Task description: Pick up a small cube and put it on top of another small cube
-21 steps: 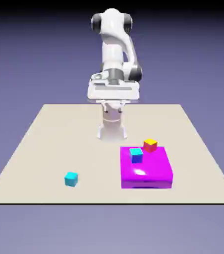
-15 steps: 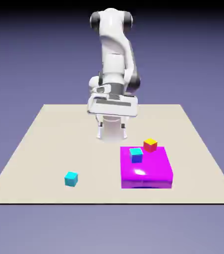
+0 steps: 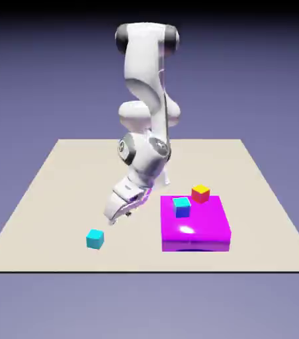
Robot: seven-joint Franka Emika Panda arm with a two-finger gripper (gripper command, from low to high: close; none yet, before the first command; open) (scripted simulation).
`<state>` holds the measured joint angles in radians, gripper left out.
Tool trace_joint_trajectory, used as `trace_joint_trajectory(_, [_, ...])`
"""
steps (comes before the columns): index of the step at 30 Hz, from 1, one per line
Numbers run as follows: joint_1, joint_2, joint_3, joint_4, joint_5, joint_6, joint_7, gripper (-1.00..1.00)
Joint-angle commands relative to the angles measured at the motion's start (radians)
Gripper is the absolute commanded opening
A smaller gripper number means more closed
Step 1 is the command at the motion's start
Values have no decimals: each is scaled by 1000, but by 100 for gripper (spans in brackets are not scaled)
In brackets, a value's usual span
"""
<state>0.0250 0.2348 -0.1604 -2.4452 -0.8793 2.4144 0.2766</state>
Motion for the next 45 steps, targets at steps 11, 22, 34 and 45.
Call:
trace_joint_trajectory(11, [-215, 255, 112, 106, -308, -55, 55, 0])
trace_joint_trajectory(22, [2, 116, -23, 53, -127, -90, -67, -100])
trace_joint_trajectory(34, [-6, -71, 240, 149, 377, -380, 319, -100])
trace_joint_trajectory(45, [-47, -170, 557, 152, 856, -654, 622, -100])
